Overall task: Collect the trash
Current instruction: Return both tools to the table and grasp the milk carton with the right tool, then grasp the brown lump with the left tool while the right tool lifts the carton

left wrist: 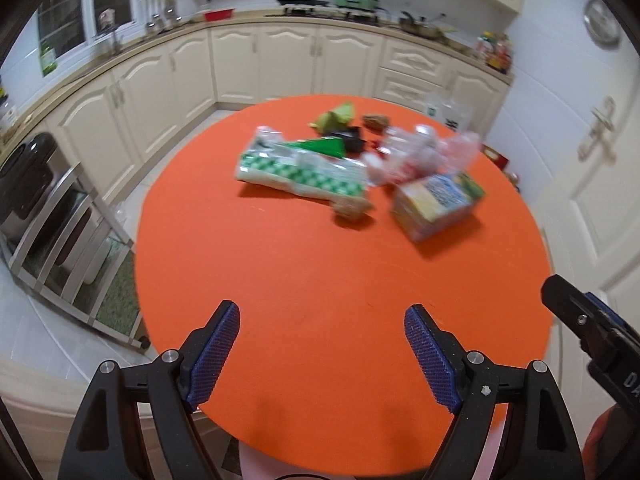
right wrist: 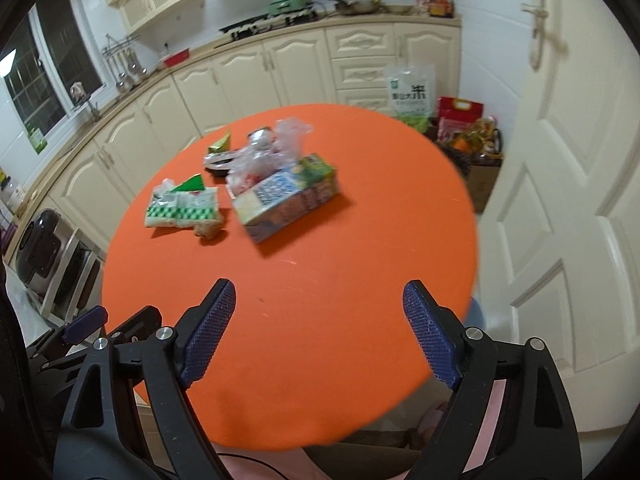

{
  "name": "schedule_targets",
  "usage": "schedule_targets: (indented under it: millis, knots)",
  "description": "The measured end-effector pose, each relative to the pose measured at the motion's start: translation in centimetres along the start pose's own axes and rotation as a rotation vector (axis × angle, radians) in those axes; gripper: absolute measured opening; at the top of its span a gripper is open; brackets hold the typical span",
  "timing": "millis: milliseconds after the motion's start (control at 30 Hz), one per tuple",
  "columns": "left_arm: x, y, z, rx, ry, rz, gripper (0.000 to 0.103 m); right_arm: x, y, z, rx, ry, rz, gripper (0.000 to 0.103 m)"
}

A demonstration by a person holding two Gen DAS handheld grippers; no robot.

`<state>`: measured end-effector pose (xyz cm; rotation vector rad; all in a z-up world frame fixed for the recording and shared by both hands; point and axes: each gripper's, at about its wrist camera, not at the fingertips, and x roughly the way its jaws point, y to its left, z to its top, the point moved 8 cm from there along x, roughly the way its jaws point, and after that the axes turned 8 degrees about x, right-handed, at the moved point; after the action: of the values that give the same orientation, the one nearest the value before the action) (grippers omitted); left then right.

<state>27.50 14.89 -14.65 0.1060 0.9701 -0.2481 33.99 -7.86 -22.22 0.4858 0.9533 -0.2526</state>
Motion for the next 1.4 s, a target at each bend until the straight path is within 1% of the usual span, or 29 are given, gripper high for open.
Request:
schedule_targets:
  millis: [133, 267, 367, 467, 533, 600, 633, 700, 767, 800, 867, 967, 1067, 1133, 1200, 1267, 1333, 1367, 1400]
  knots:
    - [2.4, 2.7, 1.8, -0.050, 0.018, 0.012, 0.081, 2.7, 2.3, 1.4, -0.021, 0.037, 0.019, 0.091]
    - [5.6, 4.7, 3.4, -0.094, 0.048, -0.009, 0.081, 6.2, 3.8, 2.8, -0.017, 0.099, 0.043, 0.091]
    - [7.8, 5.7, 4.2, -0.113, 0.077, -0.016, 0.081, 9.5, 4.5, 4.0, -0.013, 0.148, 0.014, 0.091]
    - [9.7, 6.5, 5.1, -0.115, 0.094, -0.015, 0.081, 11.9, 4.3, 4.8, 0.003, 0.174, -0.026, 0.091]
    - [10.5, 6.7, 5.5, -0.115, 0.100, -0.018, 0.081, 13.6, 4.2, 5.3, 0.036, 0.214, -0.024, 0.091]
    - [11.5, 7.0, 5.9, -0.117, 0.106, -0.025, 0.081, 14.7, 4.1, 5.7, 0.068, 0.237, -0.015, 0.091]
    - [11.9, 6.9, 6.0, -0.118, 0.109, -0.026, 0.081, 15.2, 3.9, 5.9, 0.081, 0.236, -0.027, 0.091]
    - [12.6, 6.4, 6.0, -0.116, 0.112, -0.026, 0.081, 15.8, 3.5, 6.3, 0.081, 0.226, -0.056, 0.093]
    - [13.0, 6.0, 6.2, -0.109, 0.117, -0.032, 0.081, 16.1, 3.7, 6.4, 0.081, 0.222, -0.035, 0.092]
    - [12.9, 5.7, 6.1, -0.107, 0.117, -0.033, 0.081, 16.2, 3.5, 6.4, 0.090, 0.228, -0.025, 0.086]
    - [12.9, 5.1, 6.3, -0.100, 0.118, -0.037, 0.081, 16.3, 3.4, 6.3, 0.085, 0.227, -0.007, 0.083]
    - [13.1, 3.9, 6.7, -0.086, 0.116, -0.060, 0.081, 15.8, 3.7, 6.0, 0.023, 0.214, 0.026, 0.071]
    - [13.3, 2.7, 7.1, -0.071, 0.119, -0.059, 0.081, 14.7, 3.9, 5.1, -0.051, 0.221, 0.042, 0.061]
    - [13.4, 1.9, 7.2, -0.056, 0.122, -0.063, 0.081, 13.8, 3.6, 4.4, -0.100, 0.231, 0.040, 0.056]
    - [13.7, 1.1, 7.3, -0.045, 0.127, -0.075, 0.081, 12.8, 2.9, 3.8, -0.151, 0.235, 0.015, 0.052]
    - [14.0, 0.6, 7.5, -0.045, 0.130, -0.078, 0.081, 12.5, 2.6, 3.9, -0.181, 0.238, -0.019, 0.051]
    - [14.5, 0.4, 7.5, -0.049, 0.141, -0.071, 0.081, 13.4, 2.2, 4.0, -0.199, 0.245, -0.086, 0.059]
    - [14.8, 0.3, 7.6, -0.050, 0.148, -0.069, 0.081, 13.9, 2.2, 4.2, -0.201, 0.241, -0.112, 0.067]
    - [15.0, 0.2, 7.7, -0.052, 0.151, -0.067, 0.081, 14.5, 2.2, 4.4, -0.206, 0.241, -0.129, 0.066]
